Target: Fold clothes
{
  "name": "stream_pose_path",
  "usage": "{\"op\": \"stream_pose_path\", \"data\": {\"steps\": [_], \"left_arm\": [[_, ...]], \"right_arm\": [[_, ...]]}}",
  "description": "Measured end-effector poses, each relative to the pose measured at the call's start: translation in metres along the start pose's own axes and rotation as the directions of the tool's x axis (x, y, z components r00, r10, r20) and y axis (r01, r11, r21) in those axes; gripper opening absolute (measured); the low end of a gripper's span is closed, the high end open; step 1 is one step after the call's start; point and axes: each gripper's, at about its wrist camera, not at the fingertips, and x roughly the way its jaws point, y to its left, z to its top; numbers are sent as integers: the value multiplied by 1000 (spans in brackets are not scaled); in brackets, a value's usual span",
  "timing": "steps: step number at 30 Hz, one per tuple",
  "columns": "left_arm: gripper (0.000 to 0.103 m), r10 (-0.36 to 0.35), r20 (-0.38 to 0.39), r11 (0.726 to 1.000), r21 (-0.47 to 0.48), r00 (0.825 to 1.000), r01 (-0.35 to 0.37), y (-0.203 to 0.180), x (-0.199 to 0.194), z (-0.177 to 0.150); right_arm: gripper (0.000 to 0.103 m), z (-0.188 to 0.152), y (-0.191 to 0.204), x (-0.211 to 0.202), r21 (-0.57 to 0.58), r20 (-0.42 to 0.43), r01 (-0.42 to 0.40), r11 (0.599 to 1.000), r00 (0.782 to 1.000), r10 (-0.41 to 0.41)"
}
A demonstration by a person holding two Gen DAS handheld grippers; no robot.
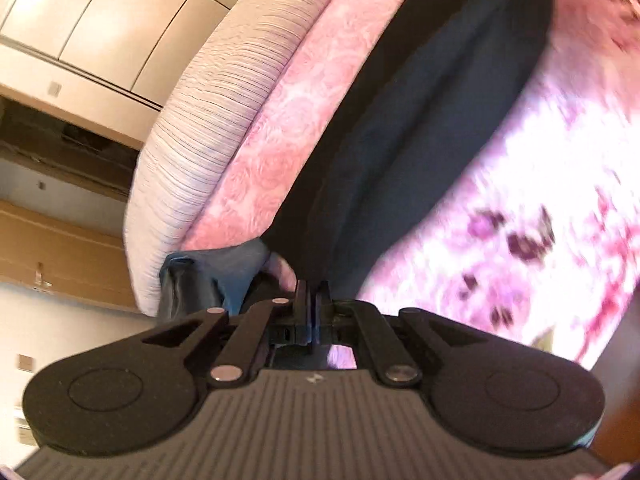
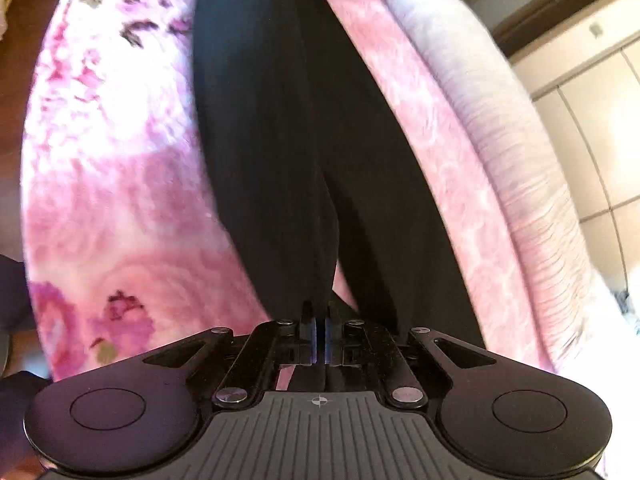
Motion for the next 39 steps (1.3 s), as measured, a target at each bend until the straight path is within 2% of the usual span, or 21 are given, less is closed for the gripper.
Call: {"op": "stream_pose_path", "data": {"steps": [2,3,4,7,8,9,11,13,15,16,19,21,25,29,31,32,34,36,37,39], "left_arm": [[1,-52,-76,999,-10,996,51,-32,4,-17],[5,-91,-122,996,-18,988,89,-51,9,-26],[6,-137,-174,991,-19,975,136,-73,18,-37],[7,-254,-308,966,-37,917,256,-129,38,-69],[8,-291,-344,955,-52,893,292,-143,40,-77],[11,-315,-363,947,-60,877,316,-152,39,-83],[14,-337,-369,940,-78,866,332,-158,34,-90],[21,-348,-346,937,-134,871,321,-145,33,-94],[30,-325,-310,941,-204,894,271,-123,36,-92],[31,-311,-294,940,-238,904,246,-112,38,-91],[34,-279,-257,929,-316,925,192,-72,67,-89],[39,-277,-228,917,-352,933,187,-54,96,-85],[47,-303,-178,905,-361,936,224,-35,148,-76],[50,-384,-148,903,-268,911,337,-34,179,-74],[24,-437,-158,882,-266,885,389,-25,179,-70],[2,-423,-173,891,-257,889,374,-23,177,-67],[0,-387,-197,910,-240,901,339,-19,173,-63],[0,-302,-187,937,-241,935,255,-5,171,-61],[0,-287,-182,932,-280,941,230,6,173,-61],[0,-307,-167,909,-342,937,237,23,178,-61]], "right_arm": [[2,-7,16,-6,2,1,-48,999,999,48],[2,-11,31,-3,-5,-9,-87,996,996,86],[3,-15,46,4,-21,-36,-124,992,992,123],[15,-25,89,26,-64,-122,-238,969,966,229],[22,-27,101,30,-73,-144,-271,960,955,259],[32,-26,100,26,-68,-138,-287,955,951,276],[39,-23,98,18,-59,-126,-319,946,942,310],[40,-20,95,11,-49,-111,-345,937,934,338],[43,-9,80,17,-25,-84,-319,947,945,316],[44,-3,71,21,-9,-75,-303,953,950,302],[46,16,40,47,69,-80,-248,966,964,254],[47,28,17,70,136,-88,-217,967,969,230],[47,40,-19,116,270,-106,-211,939,963,247],[47,44,-30,133,222,-68,-275,935,953,296],[48,45,-31,133,186,-60,-300,935,947,316],[48,48,-31,134,178,-58,-303,936,946,318],[48,51,-34,135,191,-54,-299,935,948,315],[48,52,-37,138,218,-55,-273,937,955,291],[48,52,-40,140,240,-60,-248,939,961,269],[48,52,-45,141,305,-56,-243,921,961,272]]}}
